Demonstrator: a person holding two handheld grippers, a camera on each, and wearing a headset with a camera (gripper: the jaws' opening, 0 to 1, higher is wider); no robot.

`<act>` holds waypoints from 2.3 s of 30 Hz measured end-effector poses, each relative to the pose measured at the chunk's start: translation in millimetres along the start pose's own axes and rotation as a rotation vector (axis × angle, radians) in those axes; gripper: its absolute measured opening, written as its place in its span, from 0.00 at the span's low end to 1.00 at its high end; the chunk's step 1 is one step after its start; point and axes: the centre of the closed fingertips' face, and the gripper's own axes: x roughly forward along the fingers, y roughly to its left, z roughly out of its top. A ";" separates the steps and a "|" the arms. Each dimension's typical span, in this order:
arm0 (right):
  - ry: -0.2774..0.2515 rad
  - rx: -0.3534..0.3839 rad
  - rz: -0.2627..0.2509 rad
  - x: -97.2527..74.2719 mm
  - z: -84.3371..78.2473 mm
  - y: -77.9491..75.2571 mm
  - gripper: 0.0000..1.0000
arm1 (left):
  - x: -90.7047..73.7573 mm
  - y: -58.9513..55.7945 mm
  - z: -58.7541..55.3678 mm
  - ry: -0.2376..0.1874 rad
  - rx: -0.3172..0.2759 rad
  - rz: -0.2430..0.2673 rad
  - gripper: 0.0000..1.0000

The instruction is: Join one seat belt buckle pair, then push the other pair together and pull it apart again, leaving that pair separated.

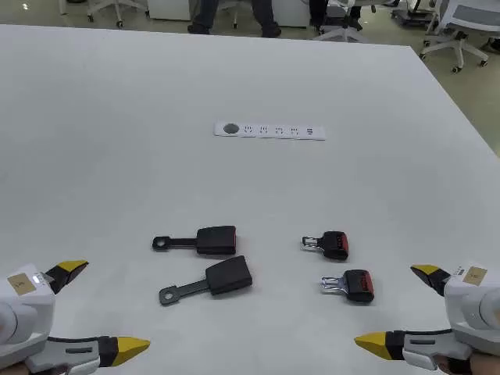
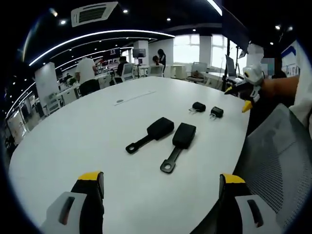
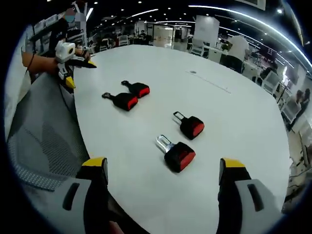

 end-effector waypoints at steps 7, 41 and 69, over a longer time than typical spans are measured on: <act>-0.008 0.025 -0.022 -2.2 -4.4 -0.4 1.00 | -0.7 1.1 1.7 -0.008 -0.012 0.004 1.00; 0.040 -0.080 0.022 -6.3 -1.4 4.4 0.84 | -14.6 19.0 0.2 0.034 0.017 0.040 0.95; 0.081 -0.167 0.052 -3.2 2.9 5.9 0.78 | -8.4 21.6 10.1 0.152 0.133 -0.010 0.88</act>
